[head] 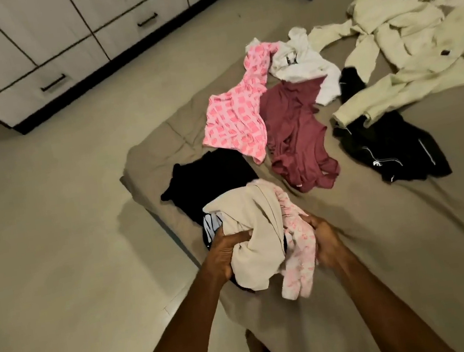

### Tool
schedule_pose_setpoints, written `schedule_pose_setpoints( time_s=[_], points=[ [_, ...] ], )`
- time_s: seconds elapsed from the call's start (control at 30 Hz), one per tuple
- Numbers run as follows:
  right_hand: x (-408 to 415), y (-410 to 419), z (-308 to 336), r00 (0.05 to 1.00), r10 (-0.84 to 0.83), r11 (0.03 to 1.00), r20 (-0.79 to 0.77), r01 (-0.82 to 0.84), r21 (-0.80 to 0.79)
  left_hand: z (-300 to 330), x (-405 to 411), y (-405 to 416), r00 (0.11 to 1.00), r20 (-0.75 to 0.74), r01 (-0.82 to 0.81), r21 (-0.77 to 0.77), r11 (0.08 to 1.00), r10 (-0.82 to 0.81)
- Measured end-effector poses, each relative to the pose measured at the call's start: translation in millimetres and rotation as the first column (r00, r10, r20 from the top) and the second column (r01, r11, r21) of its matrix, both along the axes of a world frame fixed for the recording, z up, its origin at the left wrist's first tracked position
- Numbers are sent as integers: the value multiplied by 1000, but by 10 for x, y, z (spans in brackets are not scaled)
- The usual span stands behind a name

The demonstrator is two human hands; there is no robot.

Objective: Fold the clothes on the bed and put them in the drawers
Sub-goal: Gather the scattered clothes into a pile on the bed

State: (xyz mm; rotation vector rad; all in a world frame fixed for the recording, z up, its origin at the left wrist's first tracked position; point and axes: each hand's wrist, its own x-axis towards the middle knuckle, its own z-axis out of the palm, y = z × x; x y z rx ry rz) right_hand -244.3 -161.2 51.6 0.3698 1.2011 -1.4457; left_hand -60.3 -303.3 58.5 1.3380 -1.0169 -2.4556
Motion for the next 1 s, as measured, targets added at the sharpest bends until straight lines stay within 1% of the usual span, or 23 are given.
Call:
schedule_pose_setpoints(
  time_s=[0.1,0.13,0.2,0.3,0.37,0.5,0.6,0.7,0.77,0.8,1.0],
  points=[
    [379,-86,378,974,-5,999,226,15,-41,540,274,-139,999,-26,19,-88,996,-21],
    [508,-145,508,961,-2,999,275,15,-43,700,405,-205,999,-34,33,-117,993,-37],
    [715,-307,693,939,5,995,345,30,-97,981,613,-344,997,-35,65,-156,986,-71],
    [1032,-692,1107,951,7,984,310,49,-173,1414,995,-639,995,-24,92,-243,966,-101],
    [1161,-969,1274,947,31,980,318,34,-198,1621,1187,-851,992,-1,117,-296,948,-122],
    [1403,-1609,1601,956,-2,975,293,68,-214,1951,1599,-1502,994,51,108,-369,923,-96],
    [1584,-2152,1728,960,-9,953,280,93,-289,2090,1806,-1980,977,133,210,-460,863,-167],
    [1838,-2713,1765,944,43,923,328,88,-374,2135,1937,-2412,946,253,317,-579,751,-204],
    [2007,-3086,1801,916,46,903,398,132,-408,2138,2049,-2721,936,286,344,-609,715,-207],
    [2129,-3310,1826,910,34,899,413,152,-410,2158,2147,-2943,935,290,345,-612,711,-204],
    [2397,-4263,2091,921,-3,858,389,202,-472,2292,2352,-4015,913,333,402,-637,658,-235]
  ],
)
